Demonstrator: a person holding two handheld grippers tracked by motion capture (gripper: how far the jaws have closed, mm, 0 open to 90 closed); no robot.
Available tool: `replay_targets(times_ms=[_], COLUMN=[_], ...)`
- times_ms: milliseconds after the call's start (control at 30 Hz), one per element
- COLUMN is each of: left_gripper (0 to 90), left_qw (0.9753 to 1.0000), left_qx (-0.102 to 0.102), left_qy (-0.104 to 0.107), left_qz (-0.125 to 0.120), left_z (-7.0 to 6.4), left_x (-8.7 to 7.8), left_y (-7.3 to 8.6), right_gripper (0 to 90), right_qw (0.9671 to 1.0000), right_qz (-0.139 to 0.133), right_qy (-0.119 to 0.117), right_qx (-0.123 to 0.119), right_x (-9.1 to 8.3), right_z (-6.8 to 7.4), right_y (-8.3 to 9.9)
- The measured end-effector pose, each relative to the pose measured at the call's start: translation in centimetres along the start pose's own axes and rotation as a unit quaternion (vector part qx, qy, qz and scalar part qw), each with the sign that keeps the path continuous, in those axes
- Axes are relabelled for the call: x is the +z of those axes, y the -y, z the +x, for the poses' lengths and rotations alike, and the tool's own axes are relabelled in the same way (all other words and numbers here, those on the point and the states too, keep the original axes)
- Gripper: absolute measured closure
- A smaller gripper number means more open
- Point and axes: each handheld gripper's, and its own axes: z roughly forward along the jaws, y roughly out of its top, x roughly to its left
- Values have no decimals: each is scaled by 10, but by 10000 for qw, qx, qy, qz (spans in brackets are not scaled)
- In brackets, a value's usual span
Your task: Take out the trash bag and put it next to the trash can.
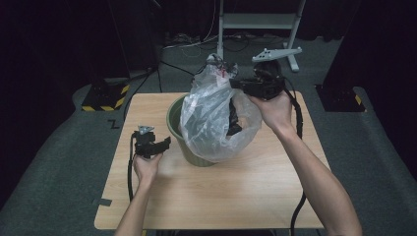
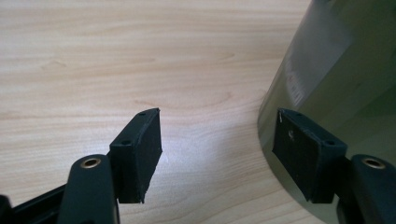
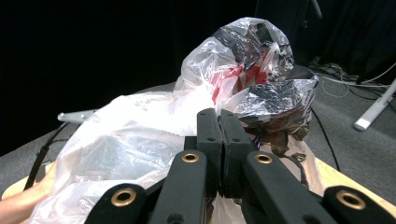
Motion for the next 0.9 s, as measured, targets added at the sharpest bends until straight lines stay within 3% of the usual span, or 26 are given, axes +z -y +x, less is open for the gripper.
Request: replay_targets(times_ms=[67,333,567,900], left_gripper=[327,325,335,330], left_qw=[9999,9998,9992,9987], left_qx=[-10,56,115,111], left_qy=[18,-36,-281,-359], left_qz=[142,171,272,353], left_z=[0,-4,0,3], left_x=[5,12,23,30], left_y=[1,4,14,20], right_gripper=[886,887,887,886], right_qw=[10000,9995,9981,9962], right_qz=[-36,-83,-70,-141], right_qy=[50,260,558,781], right_qx=[20,133,235,354], right_x=[-6,-21,-36,-57], right_z=[-5,-18,-37,-54], right_y=[1,6,19,29])
